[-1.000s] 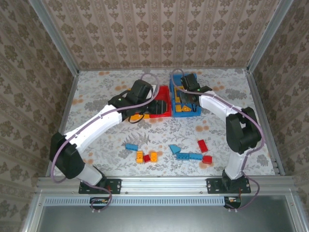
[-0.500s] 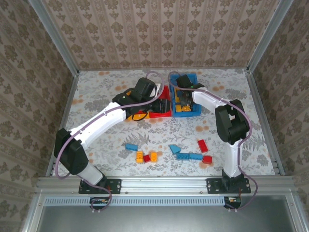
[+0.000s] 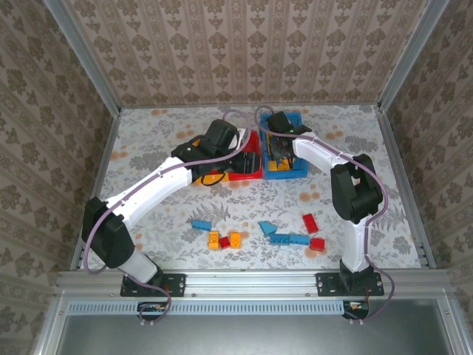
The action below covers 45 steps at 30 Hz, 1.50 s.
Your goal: Sort the legos into containers by color
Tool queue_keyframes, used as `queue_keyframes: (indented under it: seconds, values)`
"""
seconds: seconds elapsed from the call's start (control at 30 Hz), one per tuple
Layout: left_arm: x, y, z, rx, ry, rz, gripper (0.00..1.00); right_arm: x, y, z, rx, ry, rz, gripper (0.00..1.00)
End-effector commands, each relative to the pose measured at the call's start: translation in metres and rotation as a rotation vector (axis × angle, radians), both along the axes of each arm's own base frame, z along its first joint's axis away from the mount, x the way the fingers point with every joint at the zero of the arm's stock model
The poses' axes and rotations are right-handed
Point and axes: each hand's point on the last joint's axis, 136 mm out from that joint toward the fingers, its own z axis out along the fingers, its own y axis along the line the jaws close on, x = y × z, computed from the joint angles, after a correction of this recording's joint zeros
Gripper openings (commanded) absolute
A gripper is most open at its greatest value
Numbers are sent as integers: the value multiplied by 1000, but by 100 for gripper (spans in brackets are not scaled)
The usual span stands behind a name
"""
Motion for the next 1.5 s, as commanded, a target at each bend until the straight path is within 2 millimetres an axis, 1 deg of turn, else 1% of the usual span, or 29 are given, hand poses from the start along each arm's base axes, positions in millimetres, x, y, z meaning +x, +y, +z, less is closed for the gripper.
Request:
queue_keyframes:
  seconds: [0.0,0.1,0.2,0.27,0.37,0.43,0.47,0.5,0.53,0.57,0.6,0.63,0.7,0.73,0.77,0.83,0.9,0.93,1.03,1.07,1.17,1.3,1.37,1.47]
  values:
    - [-5,4,9,-6,-26,-10,62,-7,-12,10,1,-3,-42,64]
    - [-8,6,9,-3,-24,-6,61,-4,-8,20,15,-37,-22,63]
    - [-10,15,6,13,-17,21,61,-5,-3,37,29,-94,-2,61]
    - [-12,26,3,32,-1,56,61,-5,3,56,56,-157,14,60]
    - [-16,52,-5,62,44,132,62,-16,8,87,98,-261,48,59]
    - [-22,78,-15,85,94,217,62,-30,17,107,167,-351,101,60]
    - [-25,90,-21,90,125,261,62,-38,24,113,203,-384,140,60]
    - [-30,104,-27,93,161,310,62,-50,36,120,259,-423,208,60]
    - [-35,119,-36,108,200,359,62,-65,54,126,339,-455,302,61]
    - [-41,132,-43,120,240,410,62,-80,70,124,400,-463,389,62]
    - [-47,145,-52,135,290,468,62,-102,85,132,453,-493,487,64]
    - [-55,158,-61,146,340,526,62,-123,101,129,488,-489,577,65]
    - [-70,175,-77,158,437,628,62,-161,123,121,540,-464,713,66]
    - [-78,181,-86,160,499,679,62,-181,133,116,563,-448,773,68]
    - [-86,184,-95,167,554,720,62,-196,139,113,579,-435,812,69]
    - [-103,188,-114,176,677,811,62,-223,149,106,608,-395,880,71]
    - [-115,186,-133,180,780,870,63,-240,155,103,634,-359,926,71]
    - [-118,183,-142,173,820,897,64,-248,158,103,652,-345,952,72]
    - [-122,175,-159,157,897,967,68,-263,162,99,671,-305,1009,73]
    - [-123,174,-162,159,909,987,69,-265,162,99,669,-300,1020,73]
    - [-111,164,-172,112,913,1032,70,-268,160,96,660,-288,1032,73]
    - [-99,161,-187,147,905,1062,70,-272,159,95,671,-279,1036,73]
    - [-97,160,-195,162,911,1067,65,-275,158,95,676,-276,1038,73]
    - [-104,160,-205,181,931,1081,51,-276,156,94,671,-276,1036,73]
